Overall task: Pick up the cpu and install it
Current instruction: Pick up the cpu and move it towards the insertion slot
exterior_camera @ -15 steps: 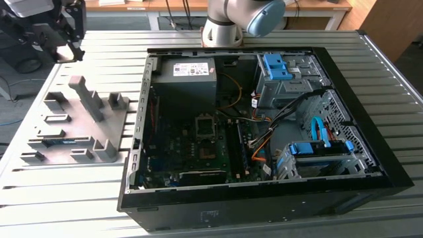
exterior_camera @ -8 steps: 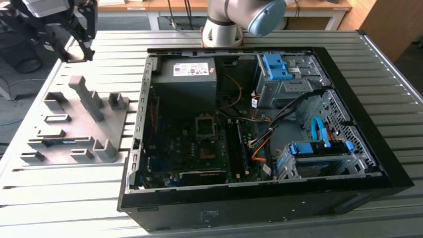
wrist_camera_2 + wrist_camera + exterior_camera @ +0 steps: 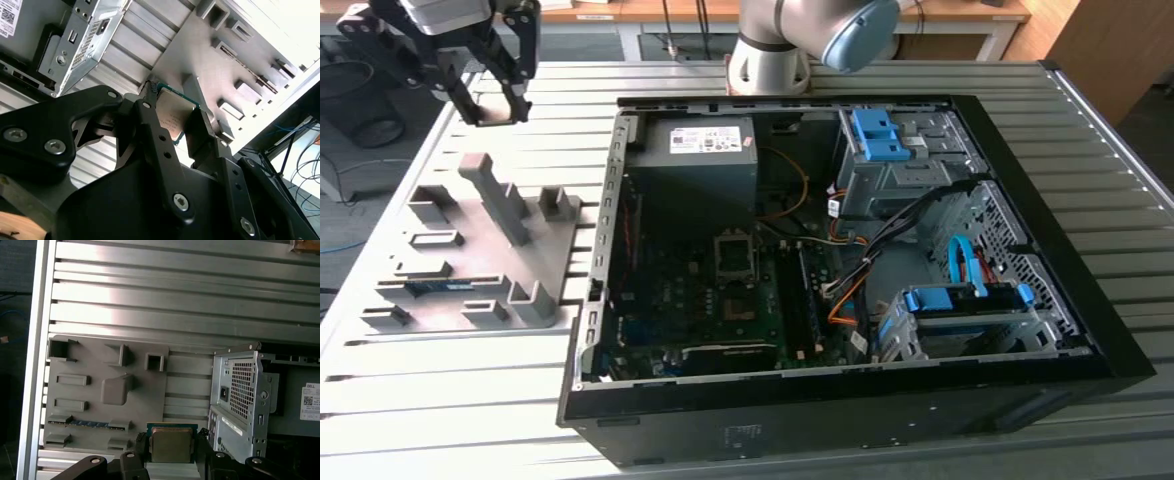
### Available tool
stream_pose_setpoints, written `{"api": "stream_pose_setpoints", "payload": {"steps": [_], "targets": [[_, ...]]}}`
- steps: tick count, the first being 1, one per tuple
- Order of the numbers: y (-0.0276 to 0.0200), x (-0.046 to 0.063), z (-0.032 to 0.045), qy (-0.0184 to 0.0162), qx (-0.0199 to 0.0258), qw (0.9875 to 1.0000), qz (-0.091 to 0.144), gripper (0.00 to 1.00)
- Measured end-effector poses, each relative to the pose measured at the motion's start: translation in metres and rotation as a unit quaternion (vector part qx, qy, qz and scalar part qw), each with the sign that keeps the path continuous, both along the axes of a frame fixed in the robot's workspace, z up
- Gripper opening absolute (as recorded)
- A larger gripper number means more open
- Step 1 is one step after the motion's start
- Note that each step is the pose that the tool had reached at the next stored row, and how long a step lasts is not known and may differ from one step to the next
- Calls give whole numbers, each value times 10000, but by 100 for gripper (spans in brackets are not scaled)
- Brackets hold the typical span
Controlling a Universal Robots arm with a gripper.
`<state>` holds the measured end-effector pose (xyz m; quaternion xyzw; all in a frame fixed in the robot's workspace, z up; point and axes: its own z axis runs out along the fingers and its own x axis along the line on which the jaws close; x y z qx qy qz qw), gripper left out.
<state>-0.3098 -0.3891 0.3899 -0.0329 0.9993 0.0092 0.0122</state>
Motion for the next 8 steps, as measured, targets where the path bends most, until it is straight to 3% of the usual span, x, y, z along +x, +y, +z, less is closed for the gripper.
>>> {"api": "stream_pose_setpoints", "payload": {"steps": [8], "targets": [[0, 177, 0, 0, 0, 10000, 0, 47]]}}
